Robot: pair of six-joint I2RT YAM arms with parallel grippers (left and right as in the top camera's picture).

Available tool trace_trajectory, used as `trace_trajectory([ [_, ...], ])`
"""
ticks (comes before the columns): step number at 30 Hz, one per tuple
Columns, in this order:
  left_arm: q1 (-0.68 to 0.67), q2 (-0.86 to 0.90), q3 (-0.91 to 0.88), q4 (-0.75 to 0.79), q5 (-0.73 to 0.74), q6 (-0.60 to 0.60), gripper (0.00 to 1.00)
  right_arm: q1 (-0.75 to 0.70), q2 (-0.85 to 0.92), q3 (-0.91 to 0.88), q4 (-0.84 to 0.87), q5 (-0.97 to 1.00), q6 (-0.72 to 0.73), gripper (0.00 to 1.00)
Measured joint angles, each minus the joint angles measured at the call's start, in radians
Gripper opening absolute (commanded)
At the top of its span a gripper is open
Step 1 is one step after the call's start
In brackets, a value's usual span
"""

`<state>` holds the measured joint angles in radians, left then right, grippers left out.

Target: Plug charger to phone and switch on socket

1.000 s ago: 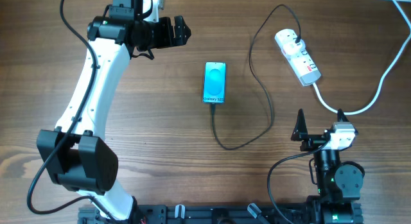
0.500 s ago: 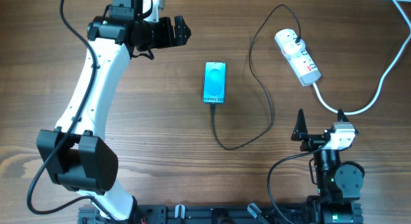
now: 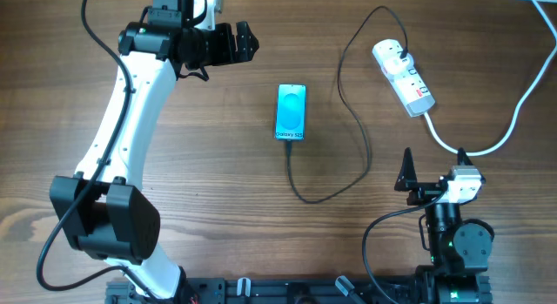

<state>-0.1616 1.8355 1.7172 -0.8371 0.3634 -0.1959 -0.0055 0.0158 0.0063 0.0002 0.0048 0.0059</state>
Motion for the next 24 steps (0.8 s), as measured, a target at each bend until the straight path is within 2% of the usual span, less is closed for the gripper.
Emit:
trace_trajectory([
  [4,0.000,0.000,0.000,-0.041,-0.005,0.000,1.00,0.000,0.000,0.000,0.000,0.000,0.000,1.00],
  [12,-0.014,-0.024,-0.027,-0.120,-0.140,0.000,1.00,0.000,0.000,0.000,0.000,0.000,0.000,1.00],
  [18,-0.011,-0.212,-0.213,-0.054,-0.206,0.000,1.00,0.000,0.000,0.000,0.000,0.000,0.000,1.00],
  [24,0.042,-0.437,-0.346,-0.085,-0.222,0.000,1.00,0.000,0.000,0.000,0.001,0.000,0.000,1.00],
])
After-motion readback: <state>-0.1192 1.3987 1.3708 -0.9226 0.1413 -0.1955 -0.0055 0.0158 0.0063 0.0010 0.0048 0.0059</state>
